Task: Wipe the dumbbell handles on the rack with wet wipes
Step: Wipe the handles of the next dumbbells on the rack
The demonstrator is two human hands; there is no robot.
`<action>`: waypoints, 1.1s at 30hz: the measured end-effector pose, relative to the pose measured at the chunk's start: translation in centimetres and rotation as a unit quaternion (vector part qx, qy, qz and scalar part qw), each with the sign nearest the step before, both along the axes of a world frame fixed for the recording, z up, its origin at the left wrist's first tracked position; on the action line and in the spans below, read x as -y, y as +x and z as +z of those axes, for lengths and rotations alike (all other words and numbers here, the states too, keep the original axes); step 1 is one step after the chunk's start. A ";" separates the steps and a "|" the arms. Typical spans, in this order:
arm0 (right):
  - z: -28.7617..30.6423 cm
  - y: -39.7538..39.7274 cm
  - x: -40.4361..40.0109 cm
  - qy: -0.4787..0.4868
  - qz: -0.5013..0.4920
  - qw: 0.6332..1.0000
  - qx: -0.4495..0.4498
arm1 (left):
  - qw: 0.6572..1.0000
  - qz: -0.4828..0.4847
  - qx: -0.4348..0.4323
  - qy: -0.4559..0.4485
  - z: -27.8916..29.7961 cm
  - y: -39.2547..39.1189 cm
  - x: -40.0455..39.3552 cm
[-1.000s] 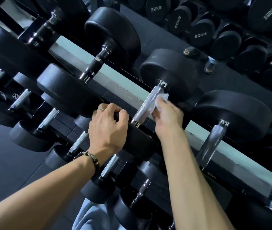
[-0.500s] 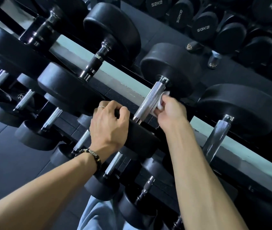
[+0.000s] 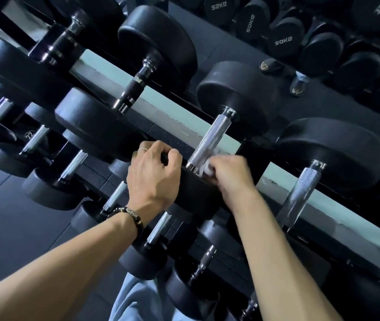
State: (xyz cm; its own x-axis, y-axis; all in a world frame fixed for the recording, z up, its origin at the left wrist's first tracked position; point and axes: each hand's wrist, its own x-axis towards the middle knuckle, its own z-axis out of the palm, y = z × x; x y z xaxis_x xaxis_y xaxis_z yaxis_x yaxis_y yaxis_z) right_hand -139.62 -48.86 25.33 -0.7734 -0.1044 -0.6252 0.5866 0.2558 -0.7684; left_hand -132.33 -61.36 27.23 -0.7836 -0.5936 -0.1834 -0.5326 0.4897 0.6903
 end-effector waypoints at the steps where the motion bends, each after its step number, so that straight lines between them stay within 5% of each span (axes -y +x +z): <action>1: 0.0 0.6 -0.4 -0.005 0.054 0.999 0.006 | 1.000 0.001 0.000 0.000 0.0 0.0 0.0; 3: 0.0 -0.8 -0.7 -0.013 0.072 0.997 0.009 | 1.000 -0.001 0.004 -0.001 0.0 0.0 0.0; 7: 0.4 -4.8 -0.1 -0.089 -0.113 0.990 -0.011 | 1.000 0.002 0.007 0.003 0.1 -0.1 0.0; 12: 0.1 0.2 -0.6 -0.015 0.090 0.996 -0.006 | 1.000 0.002 0.009 0.002 0.2 0.0 -0.1; 17: 1.2 -3.7 0.2 -0.080 -0.089 0.991 -0.058 | 1.000 -0.001 0.011 0.008 0.3 -0.1 0.0; 23: 1.3 1.0 -0.8 0.022 0.122 0.991 -0.042 | 1.000 -0.001 0.011 0.004 0.3 0.0 0.1; 33: 2.7 0.6 -3.1 0.157 -0.027 0.974 -0.163 | 0.997 -0.070 0.036 0.015 0.8 0.0 0.6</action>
State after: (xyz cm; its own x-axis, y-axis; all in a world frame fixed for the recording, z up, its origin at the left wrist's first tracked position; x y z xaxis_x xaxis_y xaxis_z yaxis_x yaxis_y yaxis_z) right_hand -139.06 -45.81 28.02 -0.9350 0.0987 -0.3406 0.3442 0.4842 -0.8044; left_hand -132.36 -61.92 28.05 -0.8422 -0.4734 -0.2581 -0.5094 0.5416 0.6687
